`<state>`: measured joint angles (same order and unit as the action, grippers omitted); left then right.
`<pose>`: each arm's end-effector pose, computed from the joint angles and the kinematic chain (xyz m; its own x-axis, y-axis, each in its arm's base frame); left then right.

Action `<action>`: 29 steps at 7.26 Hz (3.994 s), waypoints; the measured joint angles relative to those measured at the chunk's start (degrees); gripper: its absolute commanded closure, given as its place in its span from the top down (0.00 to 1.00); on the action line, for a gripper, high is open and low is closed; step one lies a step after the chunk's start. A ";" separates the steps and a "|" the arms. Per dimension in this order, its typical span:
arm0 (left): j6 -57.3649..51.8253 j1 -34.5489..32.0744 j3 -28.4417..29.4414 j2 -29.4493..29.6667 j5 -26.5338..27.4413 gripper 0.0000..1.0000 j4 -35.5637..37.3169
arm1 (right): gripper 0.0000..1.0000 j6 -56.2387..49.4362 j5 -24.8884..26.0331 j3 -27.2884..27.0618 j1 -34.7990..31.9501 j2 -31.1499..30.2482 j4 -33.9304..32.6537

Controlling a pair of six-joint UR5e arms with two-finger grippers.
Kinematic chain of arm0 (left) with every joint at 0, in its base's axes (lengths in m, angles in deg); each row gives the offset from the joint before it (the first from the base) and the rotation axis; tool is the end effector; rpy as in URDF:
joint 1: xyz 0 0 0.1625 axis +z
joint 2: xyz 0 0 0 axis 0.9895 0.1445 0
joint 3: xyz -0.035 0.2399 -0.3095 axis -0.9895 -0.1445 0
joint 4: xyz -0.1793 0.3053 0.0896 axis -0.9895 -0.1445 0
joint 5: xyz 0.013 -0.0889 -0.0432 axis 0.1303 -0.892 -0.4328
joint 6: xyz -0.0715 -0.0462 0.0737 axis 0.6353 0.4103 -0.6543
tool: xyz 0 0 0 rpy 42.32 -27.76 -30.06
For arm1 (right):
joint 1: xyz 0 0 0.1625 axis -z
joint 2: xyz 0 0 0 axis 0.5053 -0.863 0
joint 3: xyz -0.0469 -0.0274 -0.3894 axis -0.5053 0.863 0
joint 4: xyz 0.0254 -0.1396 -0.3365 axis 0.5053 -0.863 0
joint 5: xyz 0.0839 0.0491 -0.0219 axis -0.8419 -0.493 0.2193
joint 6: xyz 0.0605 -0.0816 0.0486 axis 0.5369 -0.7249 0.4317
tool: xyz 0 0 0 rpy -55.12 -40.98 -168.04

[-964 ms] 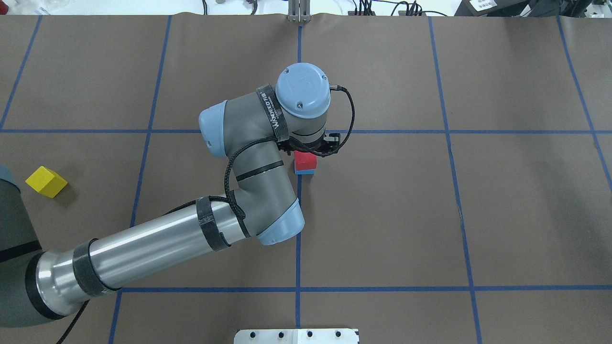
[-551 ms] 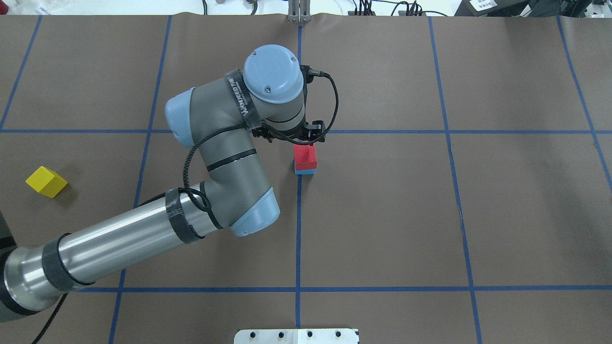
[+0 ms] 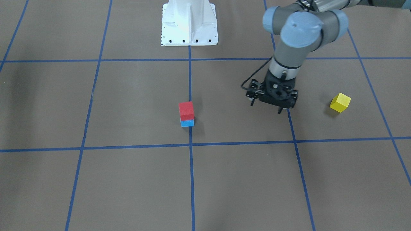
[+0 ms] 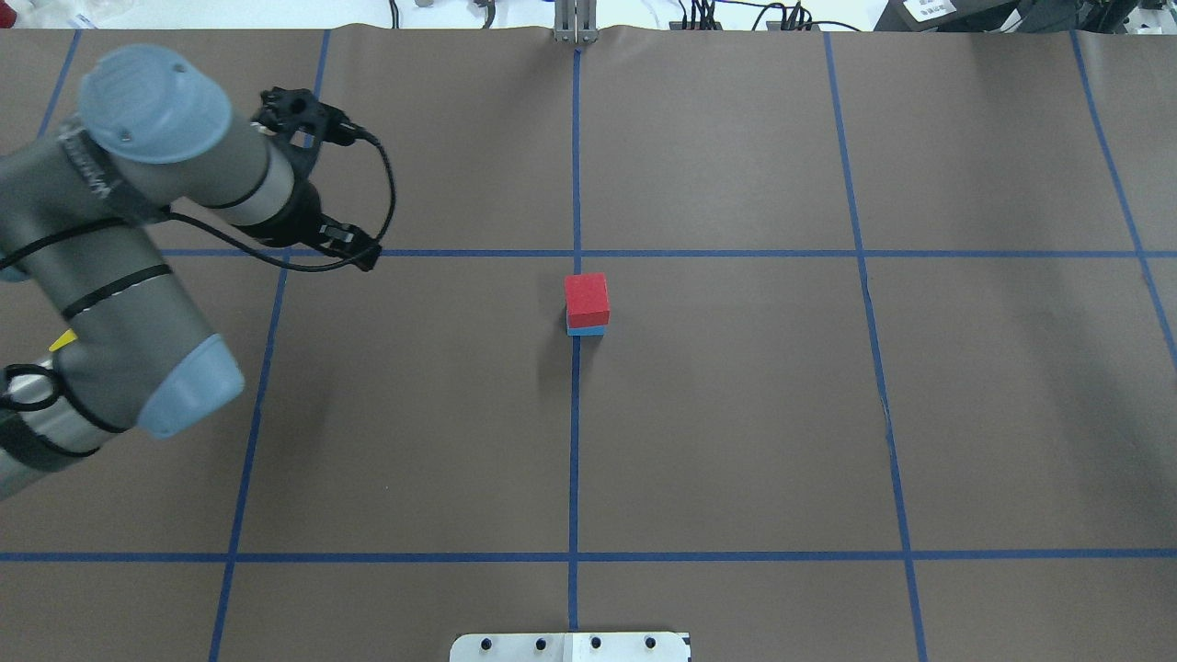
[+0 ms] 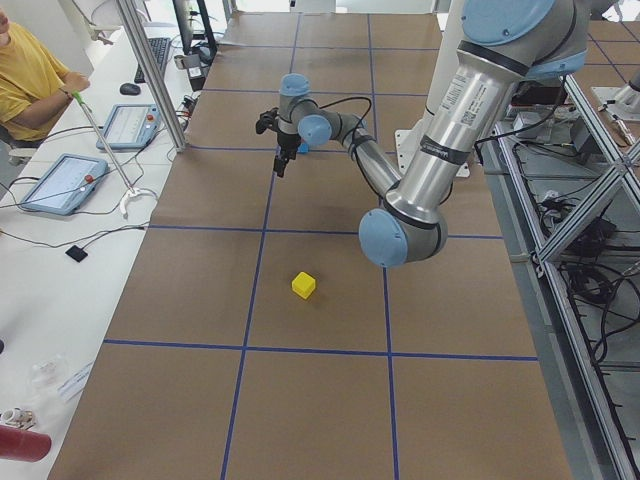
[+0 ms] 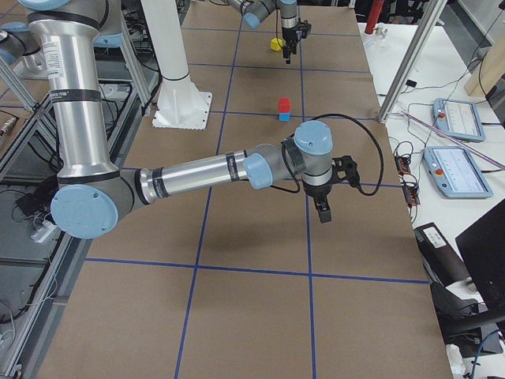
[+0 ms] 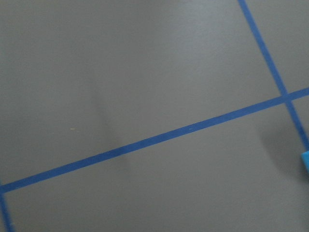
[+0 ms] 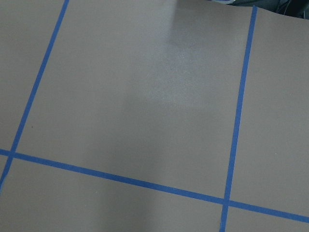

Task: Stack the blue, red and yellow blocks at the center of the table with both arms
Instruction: 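Move the left gripper back toward the yellow cube, then lower the left gripper onto the yellow cube and grasp it, then carry the yellow cube with the left gripper above the red cube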

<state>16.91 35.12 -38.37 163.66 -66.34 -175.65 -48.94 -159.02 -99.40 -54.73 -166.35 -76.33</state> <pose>0.3198 -0.4679 0.3286 0.6823 0.3905 -0.6180 -0.1432 0.9004 0.4109 0.0144 -0.4956 0.5016 0.7116 -0.2006 0.6733 -0.0270 0.9498 0.3116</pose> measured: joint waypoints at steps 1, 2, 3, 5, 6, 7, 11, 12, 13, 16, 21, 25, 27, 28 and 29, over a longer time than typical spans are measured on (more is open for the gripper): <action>-4.03 -2.08 -1.76 -8.76 -0.63 1.00 -7.04 | 1.00 -0.03 0.02 0.02 0.00 0.00 0.02; -6.83 -4.07 -2.07 -16.98 -2.79 1.00 -15.85 | 1.00 -0.07 0.04 0.07 0.00 0.02 0.05; -9.84 -6.36 -1.86 -23.53 -6.27 1.00 -22.61 | 1.00 -0.11 0.05 0.13 0.00 0.09 0.06; -17.42 -9.30 0.45 -30.28 -9.69 1.00 -29.23 | 1.00 -0.14 0.05 0.21 0.00 0.24 0.06; -19.30 -9.72 3.70 -31.45 -10.02 1.00 -33.98 | 1.00 -0.14 0.05 0.22 0.00 0.30 0.08; -18.27 -9.80 7.45 -31.80 -10.08 1.00 -39.34 | 1.00 -0.15 0.05 0.19 0.00 0.33 0.09; -11.17 -9.34 16.29 -27.03 -9.85 1.00 -44.97 | 1.00 -0.15 0.05 0.25 0.00 0.44 0.09; -11.05 -9.33 17.38 -26.35 -9.79 1.00 -45.09 | 1.00 -0.15 0.05 0.33 0.00 0.44 0.09; -11.03 -9.33 17.81 -26.28 -9.53 0.95 -45.26 | 1.00 -0.15 0.05 0.45 0.00 0.44 0.09; -10.89 -9.20 17.82 -26.49 -7.92 0.00 -45.50 | 1.00 -0.15 0.05 0.65 0.00 0.59 0.09; -10.61 -9.74 7.70 -22.51 -9.92 0.00 -30.19 | 1.00 -0.06 0.05 0.80 0.04 0.79 0.09; 4.15 -7.48 1.14 4.69 -10.15 0.00 3.60 | 1.00 0.10 0.05 0.78 0.00 0.73 0.05; 17.51 -0.23 3.47 18.30 -5.73 0.00 13.07 | 1.00 0.11 0.01 0.78 0.00 0.71 0.06; 23.37 3.11 8.33 25.43 -2.77 0.00 14.90 | 1.00 0.12 0.03 0.81 0.00 0.71 0.03; 27.22 5.53 14.49 31.75 -0.45 0.08 15.46 | 1.00 0.14 0.02 0.82 0.02 0.72 0.01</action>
<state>44.13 40.65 -23.88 195.42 -66.79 -160.19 -48.80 -159.00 -98.58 -54.71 -165.63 -76.32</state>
